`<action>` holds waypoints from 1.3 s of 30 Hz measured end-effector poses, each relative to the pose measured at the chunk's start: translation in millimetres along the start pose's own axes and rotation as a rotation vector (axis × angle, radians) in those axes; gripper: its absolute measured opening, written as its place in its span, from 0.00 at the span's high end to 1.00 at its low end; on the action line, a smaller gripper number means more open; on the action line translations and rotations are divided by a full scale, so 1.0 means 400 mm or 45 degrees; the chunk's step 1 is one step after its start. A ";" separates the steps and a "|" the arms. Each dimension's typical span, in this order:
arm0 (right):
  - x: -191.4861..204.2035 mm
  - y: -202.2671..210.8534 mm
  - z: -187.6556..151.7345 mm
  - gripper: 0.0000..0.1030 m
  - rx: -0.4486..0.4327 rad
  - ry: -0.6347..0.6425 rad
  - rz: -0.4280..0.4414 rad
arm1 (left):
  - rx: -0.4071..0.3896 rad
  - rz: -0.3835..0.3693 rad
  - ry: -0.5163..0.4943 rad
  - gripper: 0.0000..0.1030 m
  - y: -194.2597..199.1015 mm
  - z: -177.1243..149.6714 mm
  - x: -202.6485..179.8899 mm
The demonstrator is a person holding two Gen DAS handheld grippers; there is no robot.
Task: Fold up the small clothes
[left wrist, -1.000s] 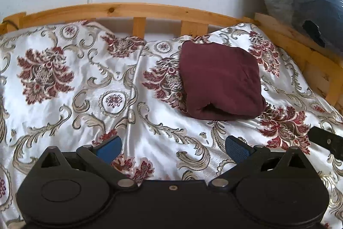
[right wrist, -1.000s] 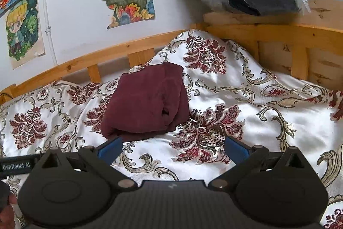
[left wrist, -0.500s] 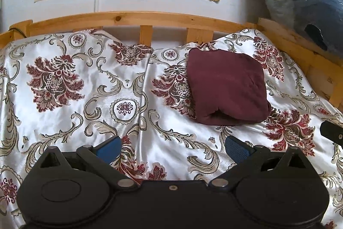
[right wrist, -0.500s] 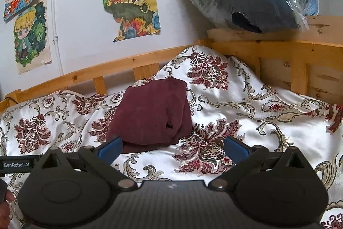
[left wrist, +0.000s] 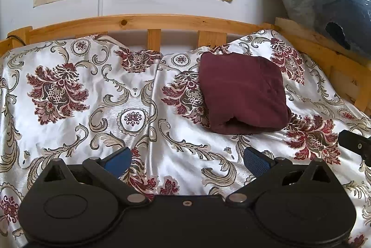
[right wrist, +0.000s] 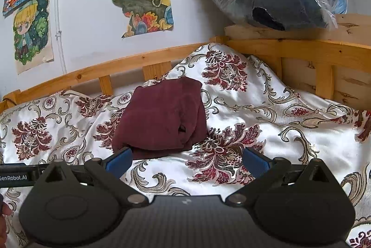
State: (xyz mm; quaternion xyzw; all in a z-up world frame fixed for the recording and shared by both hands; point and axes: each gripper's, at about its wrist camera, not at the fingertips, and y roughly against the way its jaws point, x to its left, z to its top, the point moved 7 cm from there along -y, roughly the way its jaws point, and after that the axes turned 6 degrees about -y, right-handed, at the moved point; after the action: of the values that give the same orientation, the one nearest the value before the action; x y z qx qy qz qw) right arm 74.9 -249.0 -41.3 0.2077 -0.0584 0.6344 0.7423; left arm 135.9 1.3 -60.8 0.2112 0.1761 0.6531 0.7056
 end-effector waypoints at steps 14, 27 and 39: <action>-0.001 0.002 0.001 0.00 0.001 0.008 0.000 | 0.000 -0.026 -0.028 0.01 0.009 0.000 -0.011; -0.005 -0.001 0.003 0.00 0.000 0.005 -0.007 | 0.017 -0.038 -0.012 0.01 0.009 0.001 -0.008; -0.006 -0.001 0.003 0.00 0.001 0.011 -0.009 | 0.019 -0.046 -0.012 0.01 0.022 -0.003 -0.010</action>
State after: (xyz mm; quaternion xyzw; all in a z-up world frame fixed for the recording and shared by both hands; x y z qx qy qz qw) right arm 75.0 -251.9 -41.1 0.2055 -0.0541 0.6326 0.7448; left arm 127.4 -2.3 -57.2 0.2161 0.1815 0.6381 0.7164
